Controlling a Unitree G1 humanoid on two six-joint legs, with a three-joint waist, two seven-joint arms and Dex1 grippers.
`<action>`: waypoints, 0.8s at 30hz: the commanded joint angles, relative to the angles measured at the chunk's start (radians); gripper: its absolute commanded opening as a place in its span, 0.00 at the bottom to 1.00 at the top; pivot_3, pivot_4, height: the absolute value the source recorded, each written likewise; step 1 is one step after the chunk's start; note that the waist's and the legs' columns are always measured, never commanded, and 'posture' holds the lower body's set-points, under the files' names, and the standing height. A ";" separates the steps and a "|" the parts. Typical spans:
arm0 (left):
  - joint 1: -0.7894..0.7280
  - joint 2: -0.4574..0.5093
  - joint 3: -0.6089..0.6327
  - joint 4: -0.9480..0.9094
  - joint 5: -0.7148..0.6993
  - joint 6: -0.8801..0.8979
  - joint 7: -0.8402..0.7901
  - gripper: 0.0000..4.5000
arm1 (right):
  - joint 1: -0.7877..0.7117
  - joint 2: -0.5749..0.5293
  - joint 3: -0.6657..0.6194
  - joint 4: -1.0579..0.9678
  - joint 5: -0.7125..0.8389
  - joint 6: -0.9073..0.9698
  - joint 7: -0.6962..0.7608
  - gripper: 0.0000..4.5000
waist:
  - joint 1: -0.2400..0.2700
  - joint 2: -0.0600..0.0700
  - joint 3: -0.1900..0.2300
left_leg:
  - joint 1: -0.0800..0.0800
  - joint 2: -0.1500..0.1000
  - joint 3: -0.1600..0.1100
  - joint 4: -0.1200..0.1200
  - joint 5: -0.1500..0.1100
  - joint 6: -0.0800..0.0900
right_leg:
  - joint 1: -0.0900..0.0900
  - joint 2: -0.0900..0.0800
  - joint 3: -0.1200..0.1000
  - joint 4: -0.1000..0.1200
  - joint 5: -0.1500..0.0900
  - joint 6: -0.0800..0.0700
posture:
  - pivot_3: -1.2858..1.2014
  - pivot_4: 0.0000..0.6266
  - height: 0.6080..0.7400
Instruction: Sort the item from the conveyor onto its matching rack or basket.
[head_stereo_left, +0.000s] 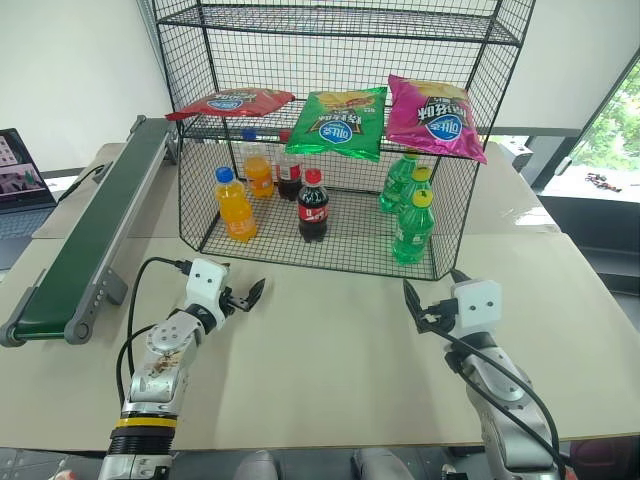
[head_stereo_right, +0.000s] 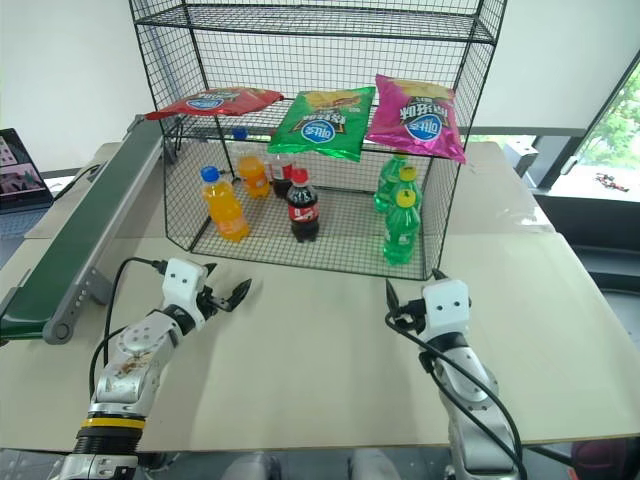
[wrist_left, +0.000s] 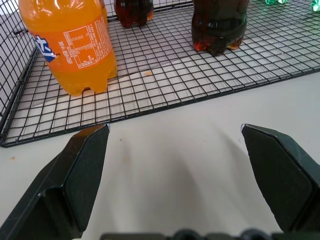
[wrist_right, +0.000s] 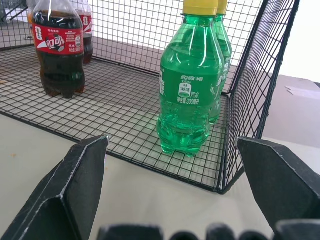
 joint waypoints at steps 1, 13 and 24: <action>-0.021 0.004 0.005 -0.016 -0.012 -0.006 -0.007 1.00 | -0.015 0.004 -0.012 -0.048 0.012 -0.009 -0.008 1.00 | 0.000 0.000 0.000 | 0.000 0.000 0.000 0.000 0.000 0.000 | 0.000 0.000 0.000 0.000 0.000 0.000 | 0.52 0.24 0.98; -0.031 0.013 0.013 -0.009 -0.014 -0.018 -0.022 1.00 | -0.015 0.016 0.000 -0.048 0.005 -0.010 -0.019 1.00 | 0.000 0.000 0.000 | 0.000 0.000 0.000 0.000 0.000 0.000 | 0.000 0.000 0.000 0.000 0.000 0.000 | 0.52 0.24 0.98; -0.044 0.020 0.034 -0.002 -0.013 -0.045 -0.024 1.00 | -0.034 0.016 -0.002 -0.035 0.007 -0.005 -0.016 1.00 | 0.000 0.000 0.000 | 0.000 0.000 0.000 0.000 0.000 0.000 | 0.000 0.000 0.000 0.000 0.000 0.000 | 0.52 0.24 0.98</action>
